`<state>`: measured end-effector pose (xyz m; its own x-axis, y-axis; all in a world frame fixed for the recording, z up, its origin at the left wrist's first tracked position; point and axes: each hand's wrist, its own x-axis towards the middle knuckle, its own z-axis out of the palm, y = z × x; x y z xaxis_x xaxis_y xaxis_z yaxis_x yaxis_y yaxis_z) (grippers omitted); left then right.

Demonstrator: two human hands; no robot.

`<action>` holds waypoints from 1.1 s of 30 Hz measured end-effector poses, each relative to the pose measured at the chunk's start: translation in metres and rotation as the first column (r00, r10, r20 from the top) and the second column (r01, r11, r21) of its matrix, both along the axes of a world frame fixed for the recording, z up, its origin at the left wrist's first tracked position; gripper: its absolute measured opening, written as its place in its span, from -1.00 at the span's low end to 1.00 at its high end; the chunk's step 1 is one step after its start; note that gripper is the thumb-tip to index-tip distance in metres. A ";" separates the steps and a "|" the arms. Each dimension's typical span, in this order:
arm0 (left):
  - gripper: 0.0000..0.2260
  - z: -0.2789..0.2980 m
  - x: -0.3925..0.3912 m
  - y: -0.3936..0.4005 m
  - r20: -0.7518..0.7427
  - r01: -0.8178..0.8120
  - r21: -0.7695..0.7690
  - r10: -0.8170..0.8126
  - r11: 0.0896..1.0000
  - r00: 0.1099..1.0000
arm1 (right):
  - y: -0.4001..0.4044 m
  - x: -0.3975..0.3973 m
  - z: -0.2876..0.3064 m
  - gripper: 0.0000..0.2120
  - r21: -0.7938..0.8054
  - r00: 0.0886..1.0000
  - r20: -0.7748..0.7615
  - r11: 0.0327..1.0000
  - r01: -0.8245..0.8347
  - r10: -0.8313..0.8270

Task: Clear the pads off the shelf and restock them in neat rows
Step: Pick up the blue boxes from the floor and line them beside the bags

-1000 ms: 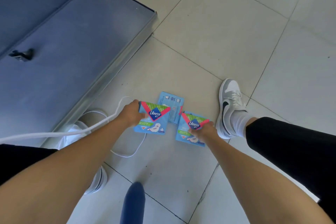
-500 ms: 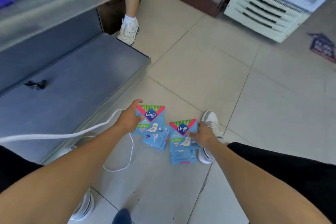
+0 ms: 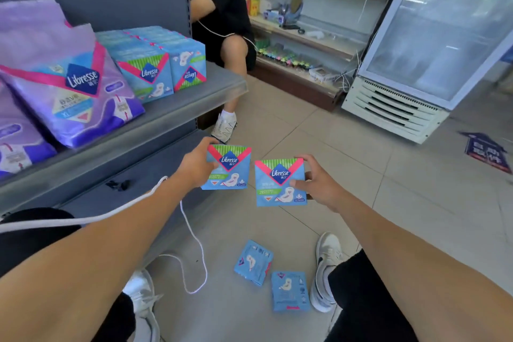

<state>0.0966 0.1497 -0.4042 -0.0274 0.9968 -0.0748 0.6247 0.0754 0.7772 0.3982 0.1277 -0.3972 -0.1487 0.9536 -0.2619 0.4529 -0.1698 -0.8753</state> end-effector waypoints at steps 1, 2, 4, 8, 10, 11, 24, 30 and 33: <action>-0.61 0.012 -0.006 -0.002 0.000 -0.011 0.020 0.011 1.000 1.000 | 0.003 -0.007 0.013 -0.51 0.016 1.000 -0.020 1.000 -0.017 0.018; -0.61 0.022 -0.012 -0.003 0.004 -0.020 0.031 0.020 0.999 1.000 | 0.006 -0.014 0.025 -0.51 0.028 0.999 -0.032 0.999 -0.037 0.038; -0.62 0.043 -0.024 -0.006 0.026 -0.045 0.039 0.044 0.998 0.999 | 0.015 -0.029 0.049 -0.51 0.051 0.995 -0.045 0.995 -0.086 0.088; -0.61 0.084 -0.048 -0.013 0.046 -0.097 0.077 0.093 0.992 0.995 | 0.038 -0.064 0.090 -0.49 0.130 0.980 -0.038 0.974 -0.187 0.194; -0.59 0.105 -0.060 -0.016 0.026 -0.136 0.122 0.134 0.983 0.991 | 0.050 -0.084 0.112 -0.49 0.168 0.968 -0.057 0.958 -0.232 0.244; -0.58 0.116 -0.067 -0.017 0.020 -0.161 0.143 0.159 0.977 0.987 | 0.056 -0.094 0.122 -0.49 0.182 0.960 -0.067 0.950 -0.255 0.271; -0.60 0.180 -0.123 0.008 -0.025 -0.353 0.213 0.366 0.911 0.930 | 0.140 -0.177 0.165 -0.47 0.330 0.908 -0.079 0.870 -0.366 0.412; -0.57 0.179 -0.124 0.040 -0.050 -0.359 0.207 0.376 0.910 0.925 | 0.180 -0.207 0.161 -0.48 0.371 0.894 -0.096 0.850 -0.375 0.437; -0.54 0.170 -0.124 0.049 -0.039 -0.355 0.173 0.366 0.919 0.930 | 0.190 -0.221 0.155 -0.48 0.326 0.880 -0.123 0.856 -0.401 0.459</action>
<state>-0.0270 0.1991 -0.2337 -0.3866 0.9168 0.0997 0.6312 0.1842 0.7534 0.1770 0.3181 -0.2427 -0.5797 0.8105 0.0839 0.2437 0.2707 -0.9313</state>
